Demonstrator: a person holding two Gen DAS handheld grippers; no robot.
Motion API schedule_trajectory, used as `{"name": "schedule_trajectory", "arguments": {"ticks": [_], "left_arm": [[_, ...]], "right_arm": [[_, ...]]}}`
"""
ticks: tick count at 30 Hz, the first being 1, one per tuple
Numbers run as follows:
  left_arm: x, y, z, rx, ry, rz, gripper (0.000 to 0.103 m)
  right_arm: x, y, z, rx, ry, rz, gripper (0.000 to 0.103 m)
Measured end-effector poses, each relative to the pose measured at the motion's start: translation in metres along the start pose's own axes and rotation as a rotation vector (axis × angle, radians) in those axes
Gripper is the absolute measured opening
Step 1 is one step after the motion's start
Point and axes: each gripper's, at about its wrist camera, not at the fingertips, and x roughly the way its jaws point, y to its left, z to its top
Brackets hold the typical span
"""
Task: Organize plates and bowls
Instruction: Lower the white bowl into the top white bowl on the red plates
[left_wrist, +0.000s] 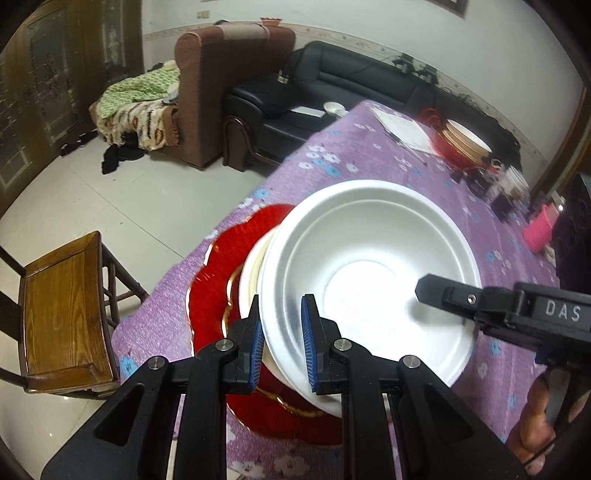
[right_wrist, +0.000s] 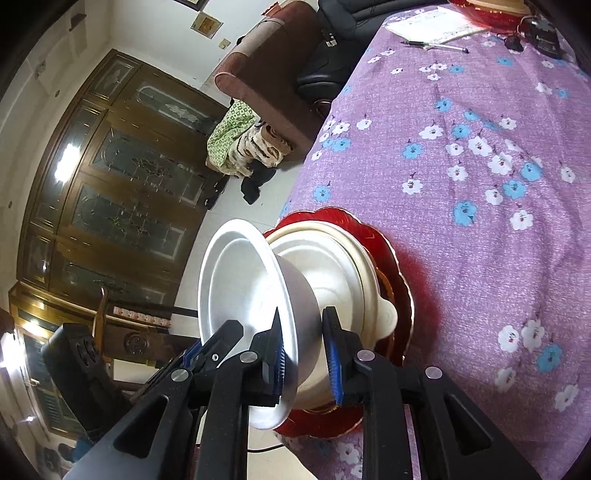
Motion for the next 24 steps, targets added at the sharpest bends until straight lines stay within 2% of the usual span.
{"name": "schedule_trajectory", "arguments": {"ticks": [3, 9, 14, 20, 24], "left_arm": [[0.001, 0.0, 0.001, 0.002, 0.013, -0.021, 0.015], [0.005, 0.0, 0.006, -0.001, 0.017, -0.012, 0.015], [0.007, 0.006, 0.01, -0.025, 0.028, -0.019, 0.015], [0.008, 0.005, 0.011, -0.018, 0.025, -0.007, 0.015], [0.008, 0.005, 0.011, -0.013, 0.021, 0.0, 0.015]], "right_arm": [[-0.003, 0.0, -0.001, -0.001, -0.01, -0.015, 0.021], [0.007, -0.005, 0.001, 0.009, 0.009, -0.036, 0.021], [0.014, 0.002, 0.005, -0.006, 0.021, -0.045, 0.029], [0.017, 0.0, 0.009, 0.008, 0.039, -0.022, 0.031], [0.017, -0.002, 0.01, 0.018, 0.045, -0.009, 0.036]]}}
